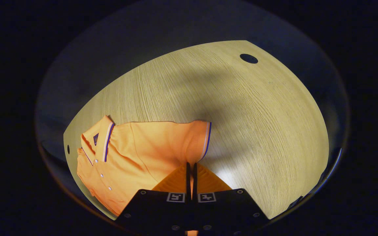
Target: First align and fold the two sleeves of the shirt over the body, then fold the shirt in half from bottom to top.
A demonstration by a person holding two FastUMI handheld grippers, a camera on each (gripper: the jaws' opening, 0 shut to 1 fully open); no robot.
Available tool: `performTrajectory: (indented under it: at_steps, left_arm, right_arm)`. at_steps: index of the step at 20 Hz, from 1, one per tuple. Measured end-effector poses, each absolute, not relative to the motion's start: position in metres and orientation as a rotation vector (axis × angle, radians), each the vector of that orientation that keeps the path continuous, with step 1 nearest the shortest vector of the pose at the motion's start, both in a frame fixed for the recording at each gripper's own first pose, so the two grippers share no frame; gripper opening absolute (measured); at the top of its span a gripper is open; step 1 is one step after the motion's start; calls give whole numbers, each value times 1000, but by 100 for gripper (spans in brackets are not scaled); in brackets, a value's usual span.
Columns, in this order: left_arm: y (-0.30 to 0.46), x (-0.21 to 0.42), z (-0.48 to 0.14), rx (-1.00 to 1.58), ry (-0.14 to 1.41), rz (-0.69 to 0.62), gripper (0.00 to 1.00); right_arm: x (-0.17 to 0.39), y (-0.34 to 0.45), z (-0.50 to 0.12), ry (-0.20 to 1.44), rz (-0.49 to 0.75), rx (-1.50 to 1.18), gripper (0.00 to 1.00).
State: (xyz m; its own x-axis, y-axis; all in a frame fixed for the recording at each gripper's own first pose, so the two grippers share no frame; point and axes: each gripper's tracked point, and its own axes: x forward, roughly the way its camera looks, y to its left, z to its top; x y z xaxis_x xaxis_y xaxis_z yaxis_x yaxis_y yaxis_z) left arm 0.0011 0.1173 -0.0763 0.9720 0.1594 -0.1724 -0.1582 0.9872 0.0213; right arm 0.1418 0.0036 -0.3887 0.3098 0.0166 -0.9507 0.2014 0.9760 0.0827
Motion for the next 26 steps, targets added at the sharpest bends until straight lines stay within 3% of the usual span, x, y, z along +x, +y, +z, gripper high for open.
performTrajectory:
  at_steps: [11,18,22,24,25,26]
  left_arm:
    - [127,-2,-67,3,147,103,98]
    - [147,-6,-68,-5,149,105,98]
    - [153,-8,-74,-6,158,112,98]
    - [155,-10,-75,-4,163,114,98]
    - [156,-12,-75,-5,164,115,98]
    - [156,-11,-74,-6,165,115,98]
  right_arm:
    - [140,83,-325,1135,41,2,0]
    - [121,145,-333,1191,178,28,2]
    - [115,177,-335,1190,253,60,15]
    - [114,185,-334,1190,271,83,28]
    - [117,187,-334,1182,273,86,46]
    - [117,188,-333,1172,272,86,51]
